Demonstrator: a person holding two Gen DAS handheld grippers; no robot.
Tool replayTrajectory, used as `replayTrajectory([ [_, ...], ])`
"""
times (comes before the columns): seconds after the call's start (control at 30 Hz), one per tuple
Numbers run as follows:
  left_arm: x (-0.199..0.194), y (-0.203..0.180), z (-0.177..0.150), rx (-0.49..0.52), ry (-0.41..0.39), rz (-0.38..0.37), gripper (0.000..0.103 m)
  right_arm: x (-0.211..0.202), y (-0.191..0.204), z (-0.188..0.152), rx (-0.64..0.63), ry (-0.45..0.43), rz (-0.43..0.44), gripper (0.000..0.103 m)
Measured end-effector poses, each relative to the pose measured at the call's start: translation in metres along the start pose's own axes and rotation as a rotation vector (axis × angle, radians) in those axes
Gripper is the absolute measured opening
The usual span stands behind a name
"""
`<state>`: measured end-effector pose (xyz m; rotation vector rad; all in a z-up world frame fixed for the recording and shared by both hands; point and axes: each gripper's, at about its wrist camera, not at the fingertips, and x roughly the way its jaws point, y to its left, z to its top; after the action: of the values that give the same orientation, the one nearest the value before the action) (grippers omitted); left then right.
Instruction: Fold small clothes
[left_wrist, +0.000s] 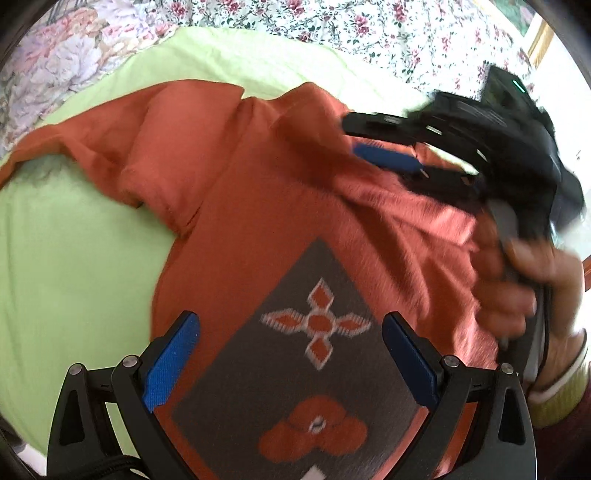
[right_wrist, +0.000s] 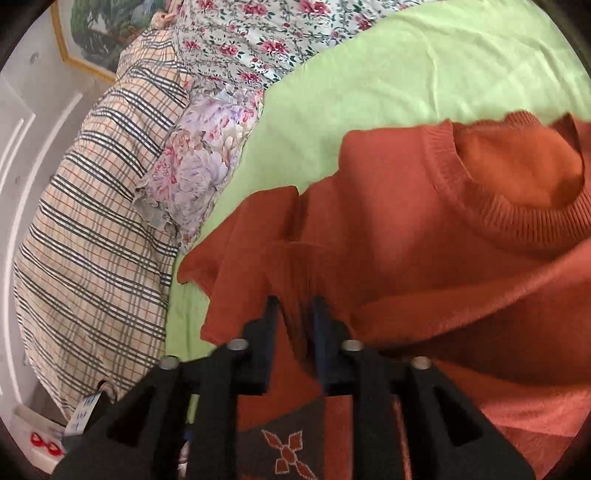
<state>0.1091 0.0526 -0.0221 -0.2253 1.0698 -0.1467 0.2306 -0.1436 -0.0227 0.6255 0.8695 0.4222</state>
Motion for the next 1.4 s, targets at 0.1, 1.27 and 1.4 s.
replayTrajectory([
  [0.1,0.014,-0.004,0.019,-0.011,0.002,-0.055,0.099,-0.025,-0.007,-0.004,0.009,-0.051,-0.007,0.043],
  [1.27,0.034,0.038,0.069,-0.042,-0.047,-0.143,0.027,-0.195,-0.085,-0.100,0.148,-0.237,-0.224,0.047],
  [1.4,0.058,0.043,0.083,-0.079,-0.012,-0.187,0.052,-0.204,-0.094,-0.101,0.177,-0.258,-0.263,0.047],
])
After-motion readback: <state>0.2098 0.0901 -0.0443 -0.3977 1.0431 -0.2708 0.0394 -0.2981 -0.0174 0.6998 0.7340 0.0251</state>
